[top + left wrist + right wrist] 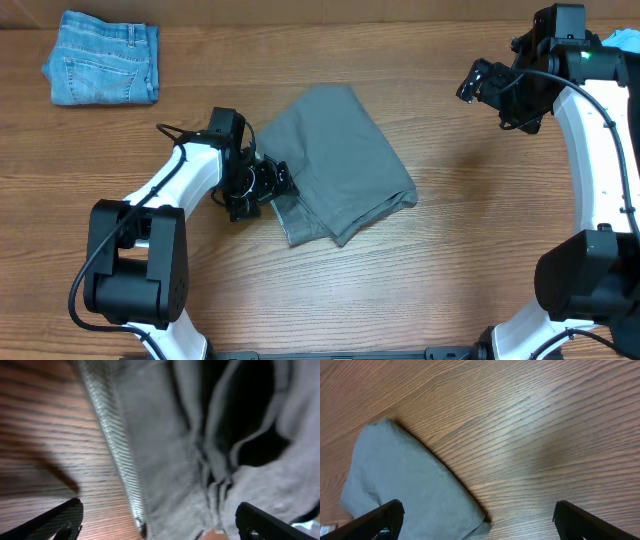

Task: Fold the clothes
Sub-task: 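Grasp the left edge of the folded grey shorts with the left gripper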

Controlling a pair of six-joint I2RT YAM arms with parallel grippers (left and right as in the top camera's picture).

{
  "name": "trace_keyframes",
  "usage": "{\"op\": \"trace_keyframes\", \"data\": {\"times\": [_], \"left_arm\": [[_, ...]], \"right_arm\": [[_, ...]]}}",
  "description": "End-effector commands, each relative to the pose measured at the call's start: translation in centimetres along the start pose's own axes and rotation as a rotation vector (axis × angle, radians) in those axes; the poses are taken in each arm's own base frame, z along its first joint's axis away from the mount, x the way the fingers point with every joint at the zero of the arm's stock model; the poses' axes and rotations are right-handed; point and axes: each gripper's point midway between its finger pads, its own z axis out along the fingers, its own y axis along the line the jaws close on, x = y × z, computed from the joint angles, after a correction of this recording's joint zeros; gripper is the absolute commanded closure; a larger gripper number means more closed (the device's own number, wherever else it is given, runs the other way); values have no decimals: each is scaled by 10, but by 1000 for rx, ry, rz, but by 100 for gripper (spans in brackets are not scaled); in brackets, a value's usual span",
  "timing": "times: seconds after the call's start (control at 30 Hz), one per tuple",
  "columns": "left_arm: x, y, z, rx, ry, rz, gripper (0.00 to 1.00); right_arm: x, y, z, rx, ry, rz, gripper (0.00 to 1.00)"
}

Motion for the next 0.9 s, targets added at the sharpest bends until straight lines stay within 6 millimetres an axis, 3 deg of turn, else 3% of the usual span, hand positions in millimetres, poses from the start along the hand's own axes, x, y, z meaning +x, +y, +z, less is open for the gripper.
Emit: {"op": "trace_keyframes", "data": {"times": [0.0,0.23,0.5,0.73,0.8,0.87], "left_arm": [[-4,8,5,-37,-21,-22,0],[-10,-1,11,-15,-44,11,0],[-2,-7,46,14,36,11,0],[-9,-12,57,60,36,24,0],[-15,-14,57,66,12,37,5],[-20,-15,56,69,-10,46,23]], "right_arm": [[-2,3,-3,-10,-11,-11,0],[1,2,-3,-6,3,-8,0],[5,1,-3,-1,16,-5,0],[6,1,-3,0,20,-4,0],[6,0,-3,1,21,-3,0],[6,0,-3,1,21,-3,0]]}}
